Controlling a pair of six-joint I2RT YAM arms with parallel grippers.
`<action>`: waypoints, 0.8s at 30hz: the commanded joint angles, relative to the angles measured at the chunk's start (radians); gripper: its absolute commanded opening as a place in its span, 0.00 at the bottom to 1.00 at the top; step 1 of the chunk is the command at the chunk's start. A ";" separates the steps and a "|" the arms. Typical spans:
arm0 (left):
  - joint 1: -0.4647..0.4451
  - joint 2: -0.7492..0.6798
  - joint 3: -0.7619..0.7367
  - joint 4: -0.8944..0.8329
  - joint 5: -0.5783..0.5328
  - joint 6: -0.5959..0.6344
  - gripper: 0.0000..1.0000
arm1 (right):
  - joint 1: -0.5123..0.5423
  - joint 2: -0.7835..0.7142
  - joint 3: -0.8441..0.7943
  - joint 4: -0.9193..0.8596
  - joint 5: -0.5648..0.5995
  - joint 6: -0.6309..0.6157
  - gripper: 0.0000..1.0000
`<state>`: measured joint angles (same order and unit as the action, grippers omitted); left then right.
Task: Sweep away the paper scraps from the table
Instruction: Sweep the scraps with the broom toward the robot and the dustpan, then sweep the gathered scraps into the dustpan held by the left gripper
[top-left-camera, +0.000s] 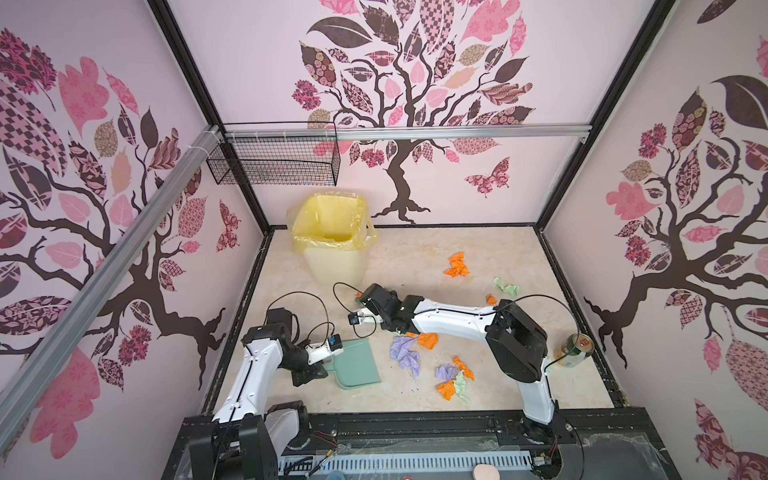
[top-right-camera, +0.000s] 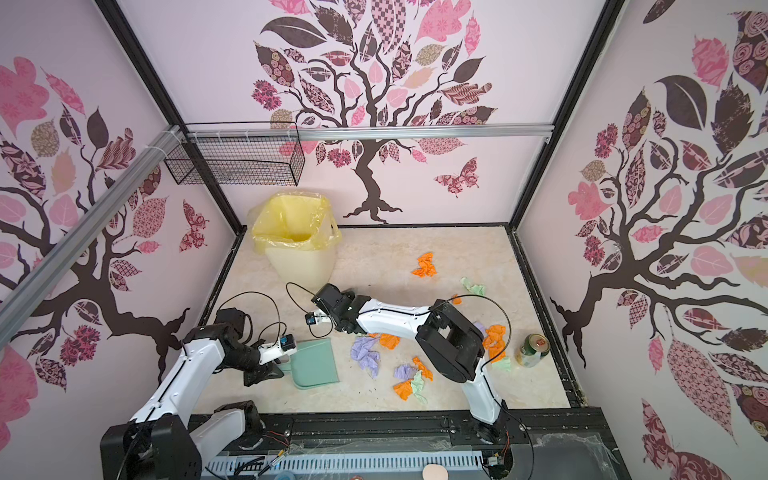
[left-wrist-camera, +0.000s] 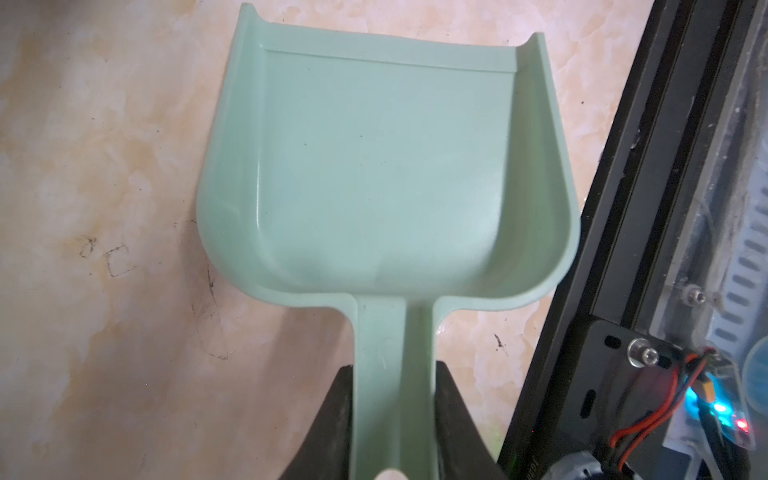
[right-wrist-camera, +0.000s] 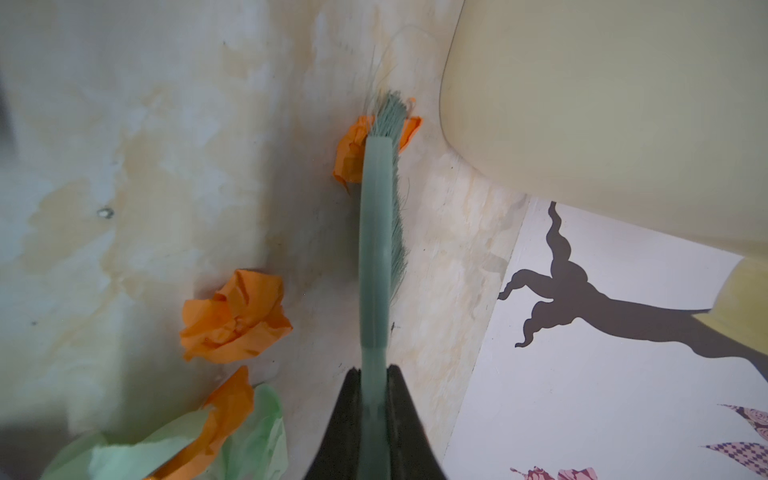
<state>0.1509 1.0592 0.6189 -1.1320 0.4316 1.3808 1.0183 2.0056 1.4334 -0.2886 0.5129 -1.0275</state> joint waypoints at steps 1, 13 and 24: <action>0.004 0.006 0.027 -0.001 0.030 0.017 0.00 | 0.007 -0.101 -0.089 -0.082 0.026 0.038 0.00; -0.003 0.095 0.096 0.077 0.037 -0.023 0.00 | 0.041 -0.461 -0.313 -0.252 0.149 0.225 0.00; -0.156 0.165 0.145 0.186 -0.083 -0.106 0.00 | -0.019 -0.426 -0.028 -0.782 0.357 0.917 0.00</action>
<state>0.0242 1.2160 0.7193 -0.9840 0.3771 1.3106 1.0363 1.4948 1.2823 -0.7830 0.7952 -0.4648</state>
